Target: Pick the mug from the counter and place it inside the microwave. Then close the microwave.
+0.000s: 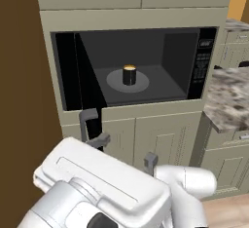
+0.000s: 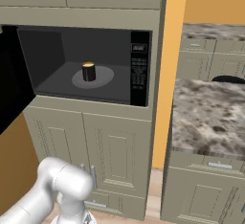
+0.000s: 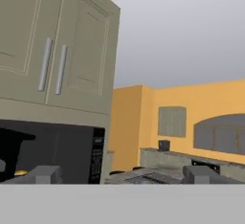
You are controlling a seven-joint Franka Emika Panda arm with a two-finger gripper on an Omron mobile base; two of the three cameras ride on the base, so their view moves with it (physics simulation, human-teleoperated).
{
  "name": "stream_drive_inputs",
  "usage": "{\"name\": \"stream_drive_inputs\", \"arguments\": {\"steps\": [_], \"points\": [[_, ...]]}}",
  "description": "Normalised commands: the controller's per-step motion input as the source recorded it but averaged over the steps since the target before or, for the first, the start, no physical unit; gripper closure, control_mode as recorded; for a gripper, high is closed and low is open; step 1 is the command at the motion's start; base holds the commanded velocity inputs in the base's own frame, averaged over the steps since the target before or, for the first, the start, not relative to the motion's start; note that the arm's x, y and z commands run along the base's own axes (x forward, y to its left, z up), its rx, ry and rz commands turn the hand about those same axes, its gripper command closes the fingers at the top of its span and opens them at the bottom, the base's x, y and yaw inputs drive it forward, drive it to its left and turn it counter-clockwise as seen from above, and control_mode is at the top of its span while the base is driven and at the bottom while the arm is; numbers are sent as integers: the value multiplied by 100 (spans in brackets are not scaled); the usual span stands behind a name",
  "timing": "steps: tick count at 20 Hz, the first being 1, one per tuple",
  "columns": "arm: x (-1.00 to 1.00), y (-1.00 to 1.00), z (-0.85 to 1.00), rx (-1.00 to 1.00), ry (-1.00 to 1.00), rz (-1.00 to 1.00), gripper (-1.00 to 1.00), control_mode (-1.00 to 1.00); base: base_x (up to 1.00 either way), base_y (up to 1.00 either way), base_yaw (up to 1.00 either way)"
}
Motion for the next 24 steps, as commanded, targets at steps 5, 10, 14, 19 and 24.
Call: {"name": "stream_drive_inputs", "arguments": {"steps": [5, 10, 14, 19, 24], "points": [[5, 34, -30, -5, 9, -2, -100, -100, 0, 0, 0], [4, 31, -40, -5, 12, 0, -100, -100, 0, 0, 0], [24, 6, -46, 0, 1, 0, -100, -100, 0, 0, 0], [34, 0, -28, 0, 0, 0, -100, -100, 0, 0, 0], [28, 3, -17, 0, 0, 0, -100, -100, 0, 0, 0]]}}
